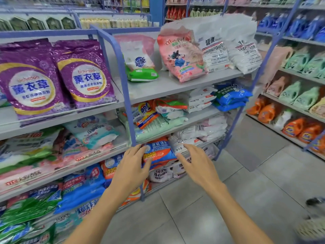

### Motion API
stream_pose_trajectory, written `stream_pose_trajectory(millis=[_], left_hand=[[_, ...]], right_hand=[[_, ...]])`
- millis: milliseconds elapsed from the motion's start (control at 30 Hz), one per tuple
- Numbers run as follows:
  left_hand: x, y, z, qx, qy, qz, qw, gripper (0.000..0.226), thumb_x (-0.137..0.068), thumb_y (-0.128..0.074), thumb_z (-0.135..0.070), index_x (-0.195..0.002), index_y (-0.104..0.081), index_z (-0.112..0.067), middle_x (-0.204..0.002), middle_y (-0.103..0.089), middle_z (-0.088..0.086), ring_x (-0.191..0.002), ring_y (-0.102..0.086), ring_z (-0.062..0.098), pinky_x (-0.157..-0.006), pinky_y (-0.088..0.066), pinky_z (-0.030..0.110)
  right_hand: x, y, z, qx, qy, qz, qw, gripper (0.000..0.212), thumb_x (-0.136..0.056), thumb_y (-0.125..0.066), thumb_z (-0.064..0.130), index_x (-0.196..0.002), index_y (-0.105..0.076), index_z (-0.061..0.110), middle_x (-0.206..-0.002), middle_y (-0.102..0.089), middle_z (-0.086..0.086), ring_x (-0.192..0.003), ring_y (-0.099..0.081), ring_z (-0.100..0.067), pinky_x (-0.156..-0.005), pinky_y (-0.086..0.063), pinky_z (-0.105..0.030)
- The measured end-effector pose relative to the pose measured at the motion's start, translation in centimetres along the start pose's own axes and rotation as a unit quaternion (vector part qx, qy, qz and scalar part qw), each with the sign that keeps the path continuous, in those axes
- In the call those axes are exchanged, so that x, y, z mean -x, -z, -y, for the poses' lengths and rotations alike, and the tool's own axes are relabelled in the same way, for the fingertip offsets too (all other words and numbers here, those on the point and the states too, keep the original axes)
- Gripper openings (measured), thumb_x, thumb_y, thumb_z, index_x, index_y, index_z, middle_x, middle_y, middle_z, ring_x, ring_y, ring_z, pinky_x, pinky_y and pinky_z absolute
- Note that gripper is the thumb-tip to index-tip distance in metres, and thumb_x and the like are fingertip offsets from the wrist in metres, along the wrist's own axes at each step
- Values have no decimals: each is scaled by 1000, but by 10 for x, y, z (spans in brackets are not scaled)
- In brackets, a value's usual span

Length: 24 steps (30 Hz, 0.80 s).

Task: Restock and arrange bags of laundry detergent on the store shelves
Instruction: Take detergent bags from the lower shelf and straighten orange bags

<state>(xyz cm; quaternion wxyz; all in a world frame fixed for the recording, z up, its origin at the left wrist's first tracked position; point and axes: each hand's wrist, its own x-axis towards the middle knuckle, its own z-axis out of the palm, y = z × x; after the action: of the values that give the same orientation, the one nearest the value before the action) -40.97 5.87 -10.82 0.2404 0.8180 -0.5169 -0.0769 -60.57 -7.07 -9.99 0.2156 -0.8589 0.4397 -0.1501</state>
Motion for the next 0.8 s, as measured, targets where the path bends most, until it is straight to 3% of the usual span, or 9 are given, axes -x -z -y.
stream_pose_trajectory(millis=[200,367,800], left_hand=[[-33,-31,-33,-13,11,24,1000,57,-104,-50,-43,-154,-39,-17,-159,-39,-1,-149,-30,19,-120,-28,34],[-83,-54,-35,-21,14,35,999,59,-102,-47,-50,-153,-42,-20,-156,-44,-2,-145,-38,19,-119,-34,38],[-231,-94,-50,2,41,14,999,57,-103,-48,-45,-152,-43,-17,-158,-42,5,-147,-34,21,-122,-28,37]], right_hand=[[-35,11,-47,-15,-3,14,1000,56,-105,-43,52,-151,-43,21,-154,-46,4,-143,-37,-14,-111,-36,-33],[-77,9,-73,-25,-7,32,999,59,-105,-41,54,-153,-40,21,-157,-42,3,-145,-35,-15,-113,-34,-35],[-221,27,-127,-38,-4,45,998,59,-104,-41,56,-153,-39,23,-158,-41,1,-146,-33,-17,-114,-32,-36]])
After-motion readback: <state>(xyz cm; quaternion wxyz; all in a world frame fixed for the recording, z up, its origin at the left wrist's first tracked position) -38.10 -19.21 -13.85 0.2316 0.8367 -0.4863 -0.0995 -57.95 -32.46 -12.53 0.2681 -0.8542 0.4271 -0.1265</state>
